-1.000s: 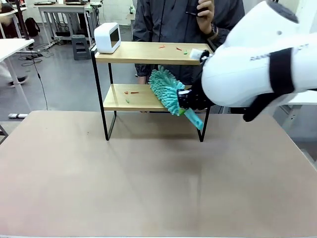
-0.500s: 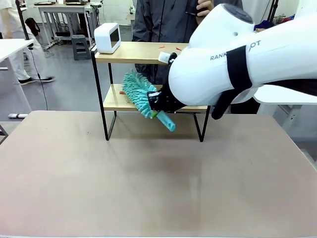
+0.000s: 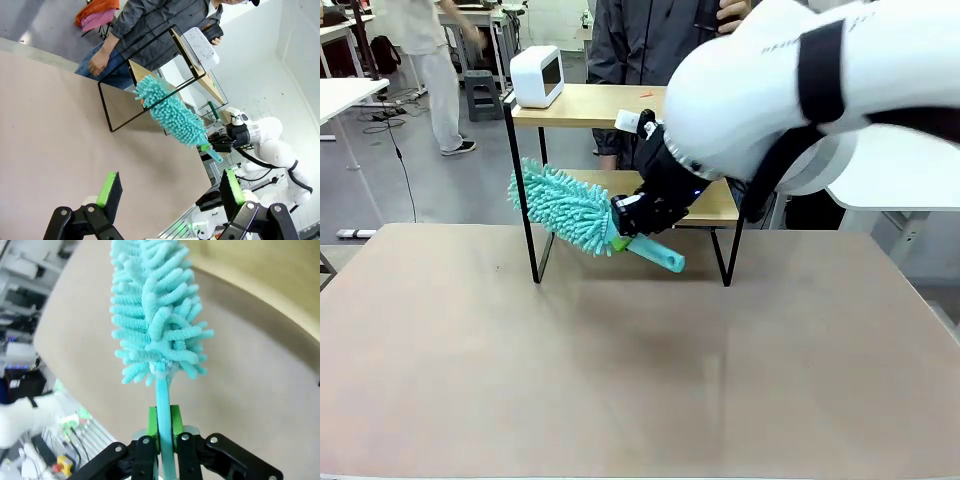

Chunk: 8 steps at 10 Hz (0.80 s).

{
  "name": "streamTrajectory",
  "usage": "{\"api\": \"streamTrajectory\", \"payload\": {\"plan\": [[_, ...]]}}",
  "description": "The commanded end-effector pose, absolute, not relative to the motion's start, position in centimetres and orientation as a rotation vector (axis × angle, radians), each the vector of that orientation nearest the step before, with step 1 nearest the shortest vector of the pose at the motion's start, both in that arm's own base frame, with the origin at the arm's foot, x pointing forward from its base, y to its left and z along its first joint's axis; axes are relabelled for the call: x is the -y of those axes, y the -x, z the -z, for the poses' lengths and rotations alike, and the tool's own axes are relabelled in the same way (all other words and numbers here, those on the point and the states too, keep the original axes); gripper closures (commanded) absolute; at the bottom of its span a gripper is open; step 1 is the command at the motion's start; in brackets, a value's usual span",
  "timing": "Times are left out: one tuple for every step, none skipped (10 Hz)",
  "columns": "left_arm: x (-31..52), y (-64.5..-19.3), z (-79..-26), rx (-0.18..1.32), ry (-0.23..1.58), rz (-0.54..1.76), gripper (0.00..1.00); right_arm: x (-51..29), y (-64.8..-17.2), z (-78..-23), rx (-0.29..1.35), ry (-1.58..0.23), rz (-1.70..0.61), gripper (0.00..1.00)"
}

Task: Clean the shelf.
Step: Clean the specific tier of the Shelf with the Duster once objects are removed.

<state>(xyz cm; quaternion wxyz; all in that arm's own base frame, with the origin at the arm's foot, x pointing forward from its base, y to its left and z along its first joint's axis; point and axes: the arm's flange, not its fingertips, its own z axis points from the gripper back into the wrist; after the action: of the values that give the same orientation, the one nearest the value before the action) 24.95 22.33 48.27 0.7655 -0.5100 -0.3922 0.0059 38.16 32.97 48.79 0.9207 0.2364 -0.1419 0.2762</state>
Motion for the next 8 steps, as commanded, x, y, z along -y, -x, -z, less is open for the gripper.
{"api": "streamTrajectory", "payload": {"plan": [[-22.3,-25.0,-48.4,0.875,1.114,0.002,0.00,-26.9,-35.7,-50.7,0.305,-0.572,-0.630,0.87],[-22.3,-25.0,-48.4,0.875,1.114,0.002,0.00,-24.2,-34.2,-52.0,0.332,-0.622,-0.610,0.87],[-22.3,-25.0,-48.4,0.875,1.114,0.002,0.00,-22.3,-33.3,-52.6,0.367,-0.601,-0.559,0.87],[-22.3,-25.0,-48.4,0.875,1.114,0.002,0.00,-21.1,-32.7,-52.8,0.376,-0.645,-0.544,0.87],[-22.3,-25.0,-48.4,0.875,1.114,0.002,0.00,-20.5,-32.3,-52.7,0.369,-0.669,-0.545,0.87],[-22.3,-25.0,-48.4,0.875,1.114,0.002,0.00,-20.1,-32.2,-52.7,0.360,-0.698,-0.556,0.87],[-22.3,-25.0,-48.4,0.875,1.114,0.002,0.00,-19.6,-32.2,-52.5,0.344,-0.709,-0.552,0.87],[-22.3,-25.0,-48.4,0.875,1.114,0.002,0.00,-19.1,-32.1,-52.5,0.335,-0.714,-0.565,0.87]]}}
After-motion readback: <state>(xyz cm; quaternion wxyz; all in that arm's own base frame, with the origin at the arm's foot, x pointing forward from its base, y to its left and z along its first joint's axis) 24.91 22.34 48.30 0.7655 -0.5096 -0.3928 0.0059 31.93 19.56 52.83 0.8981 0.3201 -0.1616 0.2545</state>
